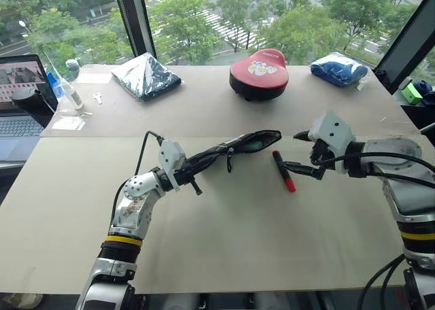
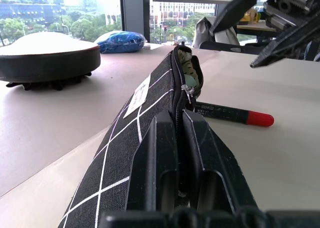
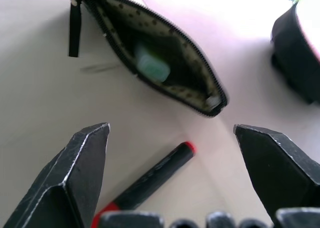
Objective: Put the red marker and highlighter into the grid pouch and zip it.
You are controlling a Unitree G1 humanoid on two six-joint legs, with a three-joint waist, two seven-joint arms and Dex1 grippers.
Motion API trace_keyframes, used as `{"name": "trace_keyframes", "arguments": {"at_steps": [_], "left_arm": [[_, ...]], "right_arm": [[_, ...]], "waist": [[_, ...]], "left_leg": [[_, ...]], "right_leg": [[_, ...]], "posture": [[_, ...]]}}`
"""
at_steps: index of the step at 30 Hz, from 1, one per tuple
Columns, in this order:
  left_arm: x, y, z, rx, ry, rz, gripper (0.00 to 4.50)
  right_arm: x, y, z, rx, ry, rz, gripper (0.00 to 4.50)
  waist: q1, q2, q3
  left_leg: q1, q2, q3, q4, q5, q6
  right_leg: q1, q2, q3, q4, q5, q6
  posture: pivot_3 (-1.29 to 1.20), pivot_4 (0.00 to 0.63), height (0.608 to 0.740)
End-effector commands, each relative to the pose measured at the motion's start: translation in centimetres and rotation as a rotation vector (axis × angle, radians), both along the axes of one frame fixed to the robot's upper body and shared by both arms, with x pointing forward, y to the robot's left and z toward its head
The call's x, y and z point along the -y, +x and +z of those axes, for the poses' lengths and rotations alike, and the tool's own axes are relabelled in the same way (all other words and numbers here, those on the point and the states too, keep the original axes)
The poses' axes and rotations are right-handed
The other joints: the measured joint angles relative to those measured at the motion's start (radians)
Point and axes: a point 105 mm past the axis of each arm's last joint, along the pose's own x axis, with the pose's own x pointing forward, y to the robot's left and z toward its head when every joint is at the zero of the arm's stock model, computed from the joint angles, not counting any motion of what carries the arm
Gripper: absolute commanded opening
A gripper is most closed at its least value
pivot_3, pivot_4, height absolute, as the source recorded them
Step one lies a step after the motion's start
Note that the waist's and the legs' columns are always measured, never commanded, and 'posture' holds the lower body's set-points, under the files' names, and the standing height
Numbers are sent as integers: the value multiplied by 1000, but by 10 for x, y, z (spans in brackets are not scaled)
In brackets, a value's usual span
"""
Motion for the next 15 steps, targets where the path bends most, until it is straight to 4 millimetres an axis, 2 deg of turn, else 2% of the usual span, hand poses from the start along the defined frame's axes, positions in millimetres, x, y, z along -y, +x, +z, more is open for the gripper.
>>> {"name": "trace_keyframes", "arguments": {"at_steps": [1,4,8,15], "left_arm": [[0,-4,13,59,-6,-8,0],[1,-5,12,58,-2,-13,0],[2,-5,12,60,7,-23,0],[6,-8,11,42,22,-56,0]], "right_arm": [[-3,-2,-2,-79,111,-146,4405],[-9,-6,-15,-160,148,-204,4405],[-3,-1,-35,-203,114,-306,4405],[5,9,-60,-220,69,-390,4405]], "waist": [[-1,0,0],[0,0,0],[6,0,0],[2,0,0]], "left_leg": [[0,1,0,0,0,0],[0,0,0,0,0,0],[0,-1,0,1,0,0],[0,-2,0,0,1,-2]], "right_leg": [[0,0,0,0,0,0],[-1,0,0,1,0,0],[0,0,0,0,0,0],[0,0,-1,1,0,0]], "posture": [[0,150,740],[0,150,740],[0,150,740],[0,150,740]]}}
